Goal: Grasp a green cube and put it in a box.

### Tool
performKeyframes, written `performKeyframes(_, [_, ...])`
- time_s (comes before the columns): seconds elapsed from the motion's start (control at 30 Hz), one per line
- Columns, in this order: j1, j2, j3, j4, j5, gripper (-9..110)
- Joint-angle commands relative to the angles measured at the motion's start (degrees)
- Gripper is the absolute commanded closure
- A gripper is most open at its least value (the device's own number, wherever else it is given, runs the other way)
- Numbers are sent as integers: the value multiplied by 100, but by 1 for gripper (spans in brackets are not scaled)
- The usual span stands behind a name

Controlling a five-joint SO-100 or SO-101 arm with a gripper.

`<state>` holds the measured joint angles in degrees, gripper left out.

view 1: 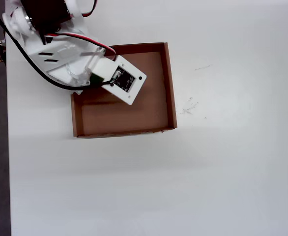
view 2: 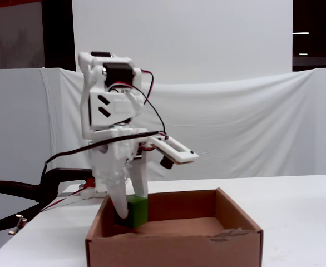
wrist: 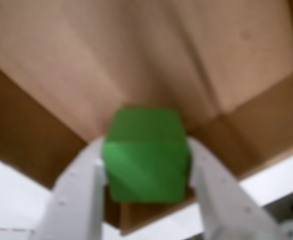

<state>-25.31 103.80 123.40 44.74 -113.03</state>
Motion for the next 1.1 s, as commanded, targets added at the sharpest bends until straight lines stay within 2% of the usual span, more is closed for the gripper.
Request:
performKeyframes(0.0, [-70, -53, -396, -62, -44, 91])
performKeyframes(1.07, [-193, -457, 97, -800, -44, 90])
